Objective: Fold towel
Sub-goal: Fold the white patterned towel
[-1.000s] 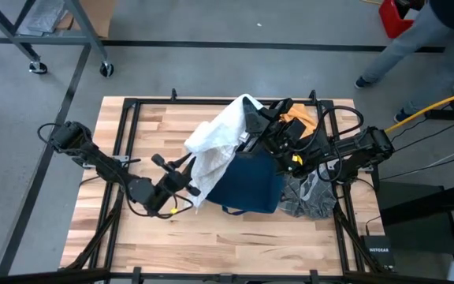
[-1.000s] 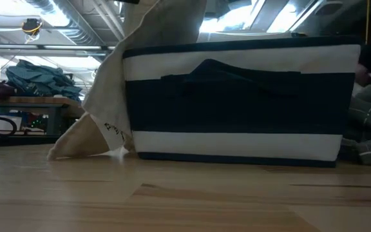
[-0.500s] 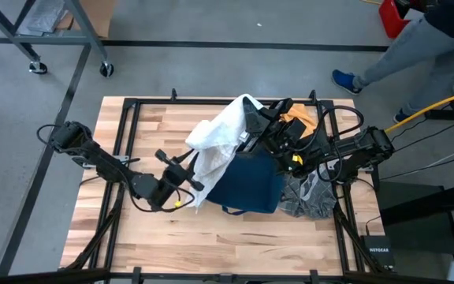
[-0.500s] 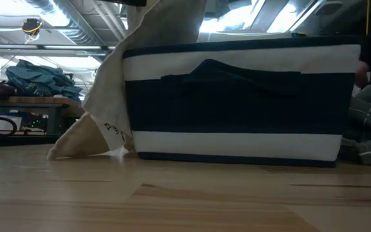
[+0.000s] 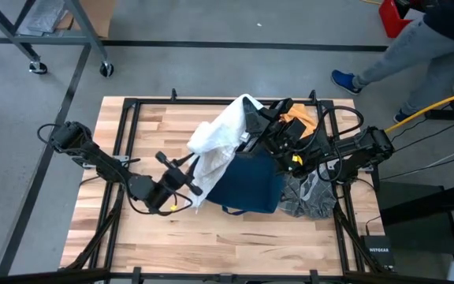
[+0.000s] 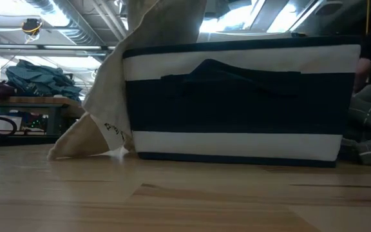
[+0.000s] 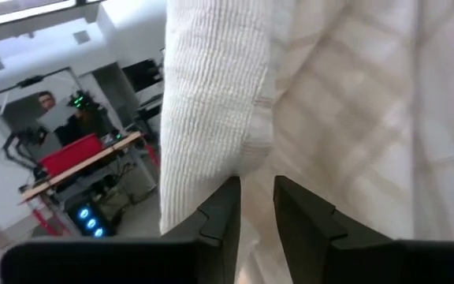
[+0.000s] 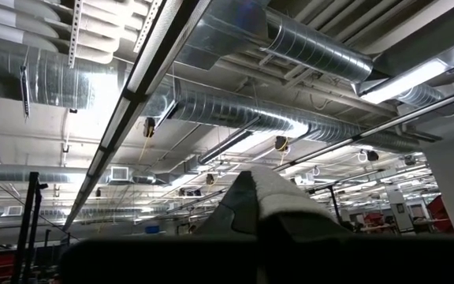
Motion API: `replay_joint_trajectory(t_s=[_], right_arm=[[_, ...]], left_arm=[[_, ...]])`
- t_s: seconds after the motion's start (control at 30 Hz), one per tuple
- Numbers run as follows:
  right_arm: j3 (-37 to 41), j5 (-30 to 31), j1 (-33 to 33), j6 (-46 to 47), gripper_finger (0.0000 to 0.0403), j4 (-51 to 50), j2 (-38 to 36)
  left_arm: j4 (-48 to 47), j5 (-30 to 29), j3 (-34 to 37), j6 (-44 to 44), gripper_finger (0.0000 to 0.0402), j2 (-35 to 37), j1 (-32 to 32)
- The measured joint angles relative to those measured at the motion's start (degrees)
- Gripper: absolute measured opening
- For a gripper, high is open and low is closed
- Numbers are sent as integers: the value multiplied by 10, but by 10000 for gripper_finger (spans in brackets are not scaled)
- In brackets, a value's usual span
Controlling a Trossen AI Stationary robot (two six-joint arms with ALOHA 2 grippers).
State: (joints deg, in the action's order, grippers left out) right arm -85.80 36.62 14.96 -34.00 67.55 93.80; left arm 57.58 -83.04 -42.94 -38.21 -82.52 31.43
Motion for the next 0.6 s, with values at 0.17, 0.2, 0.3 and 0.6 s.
replay_joint_trajectory(t_s=[0.17,0.2,0.3,0.6], right_arm=[[0,0,0,-5,1,0,0],[0,0,0,-5,1,0,0],[0,0,0,5,1,0,0],[0,21,0,5,1,1,0]], left_arm=[[0,8,-9,7,139,0,0],[0,8,-14,7,153,0,-1],[-1,25,-32,9,190,0,-1],[-77,102,-80,129,223,0,6]])
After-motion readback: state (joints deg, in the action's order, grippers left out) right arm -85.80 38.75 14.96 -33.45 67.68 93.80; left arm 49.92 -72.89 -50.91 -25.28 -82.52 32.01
